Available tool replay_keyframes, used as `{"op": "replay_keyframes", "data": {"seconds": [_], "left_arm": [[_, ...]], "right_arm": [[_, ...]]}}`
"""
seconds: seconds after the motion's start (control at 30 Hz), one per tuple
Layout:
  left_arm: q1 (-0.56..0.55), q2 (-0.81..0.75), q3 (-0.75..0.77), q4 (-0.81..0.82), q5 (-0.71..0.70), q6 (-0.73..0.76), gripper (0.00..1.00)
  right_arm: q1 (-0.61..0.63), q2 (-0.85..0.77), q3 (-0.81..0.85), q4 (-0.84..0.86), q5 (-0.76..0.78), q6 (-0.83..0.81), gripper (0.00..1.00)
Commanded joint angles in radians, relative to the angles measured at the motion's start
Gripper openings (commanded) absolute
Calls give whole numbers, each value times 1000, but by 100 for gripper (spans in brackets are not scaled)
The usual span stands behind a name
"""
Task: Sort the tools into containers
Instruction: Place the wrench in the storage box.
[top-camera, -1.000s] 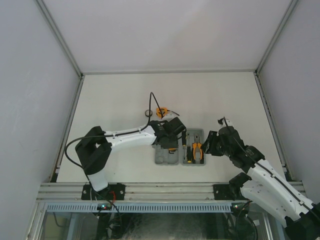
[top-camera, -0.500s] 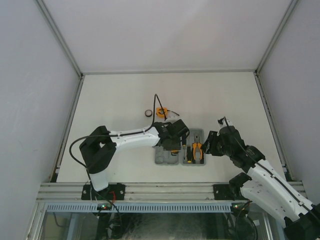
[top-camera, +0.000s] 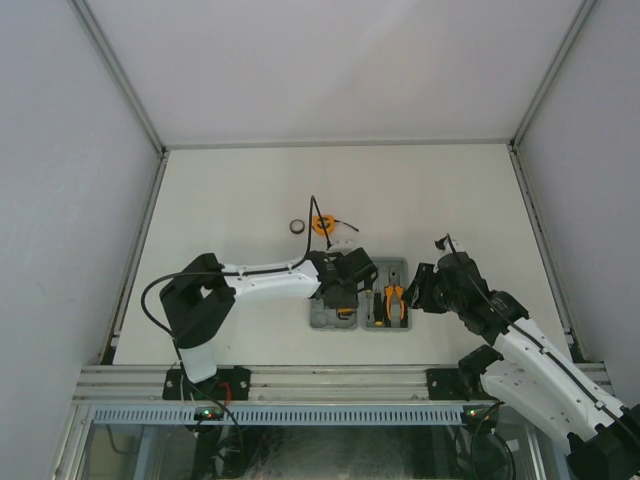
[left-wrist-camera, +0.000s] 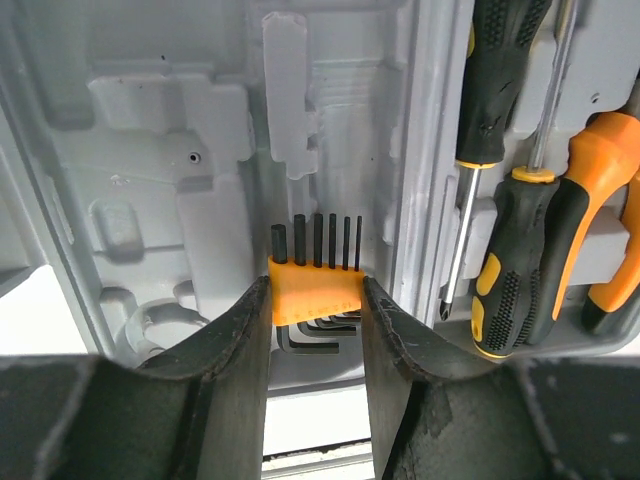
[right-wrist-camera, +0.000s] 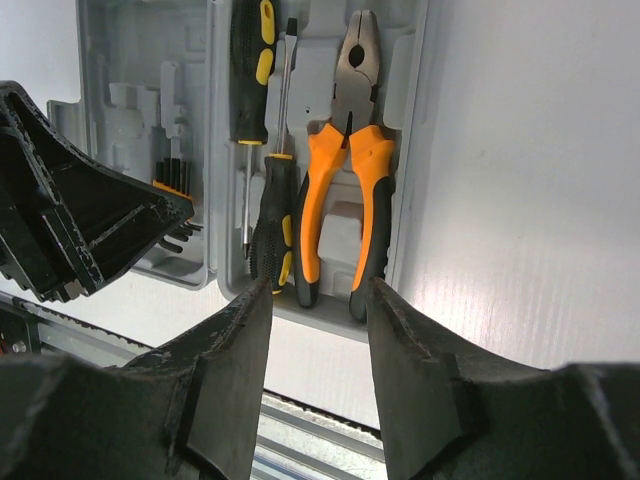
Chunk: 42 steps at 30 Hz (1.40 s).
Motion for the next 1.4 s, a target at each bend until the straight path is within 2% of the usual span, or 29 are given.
{"op": "replay_keyframes", "data": {"seconds": [0.0, 0.3, 0.67, 1.0, 1.2, 1.37], "left_arm": [[0, -21, -21, 14, -23, -25, 33], [0, -19, -36, 10, -24, -25, 35], [-1, -37, -28, -25, -51, -23, 48], [-1, -100, 20, -90, -115, -3, 51], [10, -167, 49, -80, -136, 55, 51], [65, -226, 84, -91, -164, 159, 52]], "right_arm": [[-4, -3, 2, 29, -4, -11, 43], [-4, 1, -3, 33, -8, -11, 43], [-4, 5, -6, 37, -11, -10, 43], [-6, -1, -5, 31, -9, -7, 43], [-7, -8, -5, 31, -9, -5, 43], [-9, -12, 0, 20, -12, -4, 43]]}}
